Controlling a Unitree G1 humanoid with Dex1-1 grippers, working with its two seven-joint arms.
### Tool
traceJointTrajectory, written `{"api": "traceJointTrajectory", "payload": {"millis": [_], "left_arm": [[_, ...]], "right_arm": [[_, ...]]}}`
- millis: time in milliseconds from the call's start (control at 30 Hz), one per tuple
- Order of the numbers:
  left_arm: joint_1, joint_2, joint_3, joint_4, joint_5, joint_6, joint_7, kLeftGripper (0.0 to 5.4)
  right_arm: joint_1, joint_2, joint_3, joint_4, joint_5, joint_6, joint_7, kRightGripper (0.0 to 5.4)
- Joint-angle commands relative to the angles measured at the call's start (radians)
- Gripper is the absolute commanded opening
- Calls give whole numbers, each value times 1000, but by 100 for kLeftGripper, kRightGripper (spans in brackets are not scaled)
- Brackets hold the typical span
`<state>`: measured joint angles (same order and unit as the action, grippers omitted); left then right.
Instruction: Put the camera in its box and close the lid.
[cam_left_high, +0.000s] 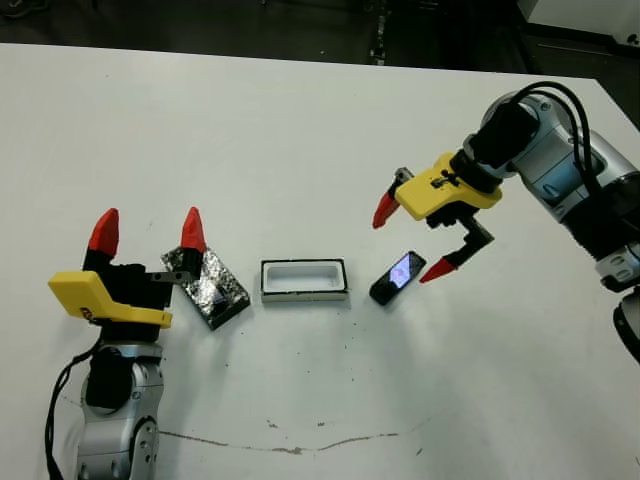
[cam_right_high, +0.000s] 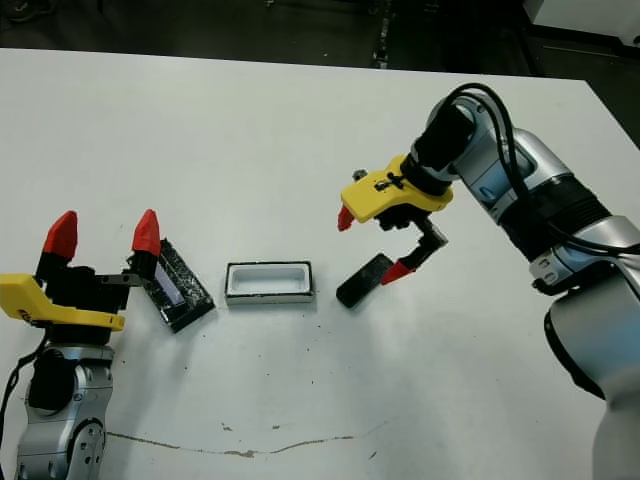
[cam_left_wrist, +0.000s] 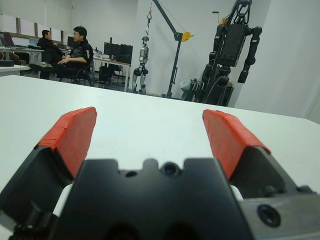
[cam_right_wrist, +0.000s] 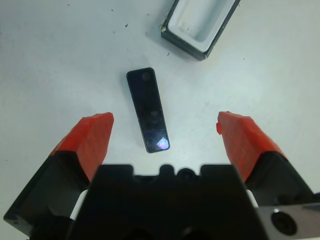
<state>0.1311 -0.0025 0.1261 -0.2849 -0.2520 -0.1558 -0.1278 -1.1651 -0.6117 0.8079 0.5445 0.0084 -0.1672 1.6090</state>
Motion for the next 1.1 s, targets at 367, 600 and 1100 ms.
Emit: {"api": "traceJointTrajectory", "payload": {"millis": [367,600,1100], "left_arm": [[9,5,-4,-4,7,13,6,540],[9,8,-3,0,-3,6,-6,540],[19,7,-8,3,-22,7,-10,540]], "right_arm": [[72,33,-50,32,-7,-21,5,540],[115,64,-97,66,-57,-46,2,540],[167,101,-155,73,-116,-29,5,517]]}}
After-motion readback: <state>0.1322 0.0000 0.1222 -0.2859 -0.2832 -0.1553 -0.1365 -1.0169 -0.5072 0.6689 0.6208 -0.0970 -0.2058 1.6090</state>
